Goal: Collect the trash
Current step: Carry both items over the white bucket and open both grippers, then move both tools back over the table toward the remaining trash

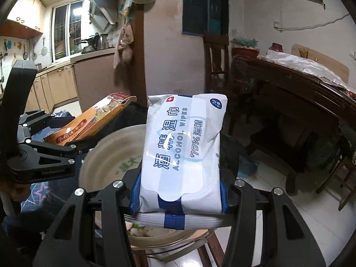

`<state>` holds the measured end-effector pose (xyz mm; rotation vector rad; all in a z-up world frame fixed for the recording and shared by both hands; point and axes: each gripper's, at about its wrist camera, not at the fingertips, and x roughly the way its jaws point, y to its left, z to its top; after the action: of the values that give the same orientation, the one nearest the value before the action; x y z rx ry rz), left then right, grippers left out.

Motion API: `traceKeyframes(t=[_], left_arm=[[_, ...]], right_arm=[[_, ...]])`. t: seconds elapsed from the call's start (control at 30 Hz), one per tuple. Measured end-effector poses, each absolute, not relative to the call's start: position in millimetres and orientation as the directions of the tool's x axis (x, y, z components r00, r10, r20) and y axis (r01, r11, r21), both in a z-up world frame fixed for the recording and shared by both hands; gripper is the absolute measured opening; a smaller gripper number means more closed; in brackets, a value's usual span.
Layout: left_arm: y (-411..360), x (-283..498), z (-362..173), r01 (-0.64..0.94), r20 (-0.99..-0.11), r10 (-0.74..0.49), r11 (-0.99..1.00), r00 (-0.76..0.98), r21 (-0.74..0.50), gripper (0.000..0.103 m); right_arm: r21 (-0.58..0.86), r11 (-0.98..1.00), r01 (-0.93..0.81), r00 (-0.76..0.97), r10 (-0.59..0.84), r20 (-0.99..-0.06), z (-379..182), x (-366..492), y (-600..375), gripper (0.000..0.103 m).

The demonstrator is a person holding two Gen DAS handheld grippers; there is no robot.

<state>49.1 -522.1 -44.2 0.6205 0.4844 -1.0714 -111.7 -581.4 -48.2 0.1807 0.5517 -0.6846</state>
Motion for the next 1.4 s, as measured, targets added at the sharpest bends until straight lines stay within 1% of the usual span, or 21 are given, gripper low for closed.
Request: traceKeyframes(t=[0.1, 0.33, 0.63, 0.7, 0.73, 0.77, 0.8, 0.93, 1.4], left_arm=[[-529, 48, -50, 0.915, -0.648, -0.649, 0.332, 0.398, 0.23, 0.068], [-533, 59, -53, 0.93, -0.662, -0.66, 0.319, 0.356, 0.182, 0.068], [-539, 60, -54, 0.929, -0.661, -0.657, 0.317, 0.361, 0.193, 0.068], [-542, 59, -54, 0.924, -0.651, -0.659, 0.321, 0.376, 0.208, 0.069], [-543, 58, -54, 0.92, -0.647, -0.658, 0.326, 0.385, 0.217, 0.07], [-545, 59, -55, 0.915, -0.645, -0.652, 0.335, 0.399, 0.226, 0.079], [-546, 60, -55, 0.913, -0.645, -0.65, 0.34, 0.402, 0.227, 0.082], [-545, 63, -54, 0.913, -0.647, -0.648, 0.344, 0.401, 0.221, 0.082], [-531, 62, -46, 0.895, -0.624, -0.646, 0.373, 0.44, 0.245, 0.082]], right_arm=[[-0.018, 0.758, 0.652, 0.627, -0.553, -0.549, -53, -109, -589, 0.05], [-0.021, 0.76, 0.649, 0.615, -0.541, -0.574, -64, -105, -595, 0.05], [-0.005, 0.773, 0.634, 0.622, -0.514, -0.591, -71, -88, -605, 0.051], [0.001, 0.779, 0.627, 0.629, -0.506, -0.589, -72, -84, -609, 0.053], [0.005, 0.78, 0.625, 0.634, -0.504, -0.587, -72, -82, -610, 0.059], [0.005, 0.778, 0.629, 0.633, -0.508, -0.584, -72, -81, -611, 0.074], [0.002, 0.773, 0.634, 0.634, -0.519, -0.574, -71, -82, -611, 0.078], [0.007, 0.776, 0.631, 0.646, -0.521, -0.558, -66, -84, -611, 0.078], [-0.002, 0.781, 0.625, 0.648, -0.52, -0.556, -62, -88, -602, 0.078]])
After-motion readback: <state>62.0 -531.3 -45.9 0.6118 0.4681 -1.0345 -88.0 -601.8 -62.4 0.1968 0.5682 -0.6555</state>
